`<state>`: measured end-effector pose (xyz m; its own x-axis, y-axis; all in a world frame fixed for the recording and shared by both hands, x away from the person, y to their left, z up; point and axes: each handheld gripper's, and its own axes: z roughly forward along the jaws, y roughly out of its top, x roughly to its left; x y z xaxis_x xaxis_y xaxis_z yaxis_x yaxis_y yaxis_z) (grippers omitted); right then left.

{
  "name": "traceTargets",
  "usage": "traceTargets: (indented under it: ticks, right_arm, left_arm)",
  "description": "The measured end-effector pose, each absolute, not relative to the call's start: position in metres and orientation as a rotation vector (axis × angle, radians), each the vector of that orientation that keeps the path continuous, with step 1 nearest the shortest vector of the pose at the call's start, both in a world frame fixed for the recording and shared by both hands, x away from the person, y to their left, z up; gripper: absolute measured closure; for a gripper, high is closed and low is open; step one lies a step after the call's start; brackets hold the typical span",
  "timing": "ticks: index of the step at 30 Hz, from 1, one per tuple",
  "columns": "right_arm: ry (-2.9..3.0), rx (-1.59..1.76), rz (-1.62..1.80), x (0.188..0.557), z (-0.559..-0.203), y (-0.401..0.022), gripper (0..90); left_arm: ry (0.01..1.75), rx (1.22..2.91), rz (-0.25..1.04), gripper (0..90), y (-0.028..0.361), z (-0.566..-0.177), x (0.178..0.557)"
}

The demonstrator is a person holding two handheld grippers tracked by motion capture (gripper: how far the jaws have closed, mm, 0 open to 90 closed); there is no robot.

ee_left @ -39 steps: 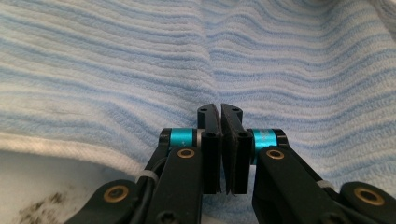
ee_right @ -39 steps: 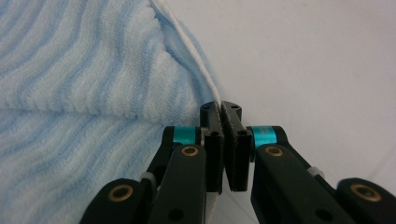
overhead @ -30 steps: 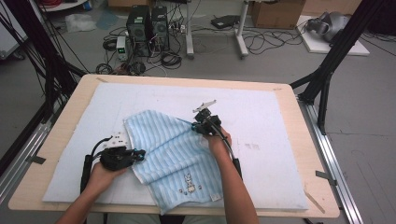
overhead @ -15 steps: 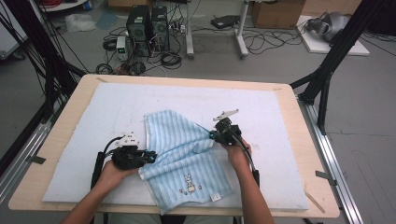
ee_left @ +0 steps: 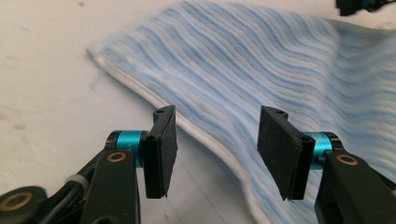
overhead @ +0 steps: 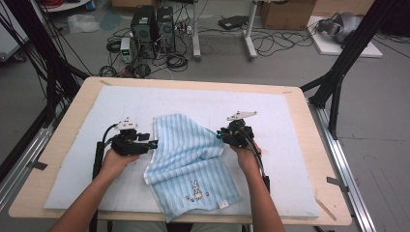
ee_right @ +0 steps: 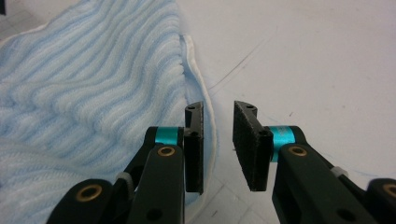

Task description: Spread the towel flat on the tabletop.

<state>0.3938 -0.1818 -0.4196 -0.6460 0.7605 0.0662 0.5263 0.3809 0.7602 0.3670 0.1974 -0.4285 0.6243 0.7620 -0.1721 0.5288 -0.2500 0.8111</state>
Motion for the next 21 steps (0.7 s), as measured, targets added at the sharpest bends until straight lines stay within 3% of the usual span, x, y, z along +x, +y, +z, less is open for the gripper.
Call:
traceTargets:
  ticks: [10, 12, 15, 21]
  right_arm:
    - [2.337, 1.150, 1.133, 0.396, -0.421, -0.187, 68.9]
    - [2.334, 1.154, 1.133, 0.397, -0.422, -0.188, 68.3]
    - [2.327, 1.166, 1.134, 0.398, -0.423, -0.188, 66.4]
    - [2.326, 1.155, 1.120, 0.401, -0.423, -0.182, 65.7]
  left_arm:
    - [1.153, 1.929, 0.398, 49.5, 0.178, -0.451, 0.403]
    - [1.121, 1.985, 0.470, 55.6, 0.175, -0.450, 0.401]
    - [1.054, 2.020, 0.427, 84.2, 0.177, -0.448, 0.398]
    - [1.029, 2.042, 0.405, 86.1, 0.187, -0.446, 0.386]
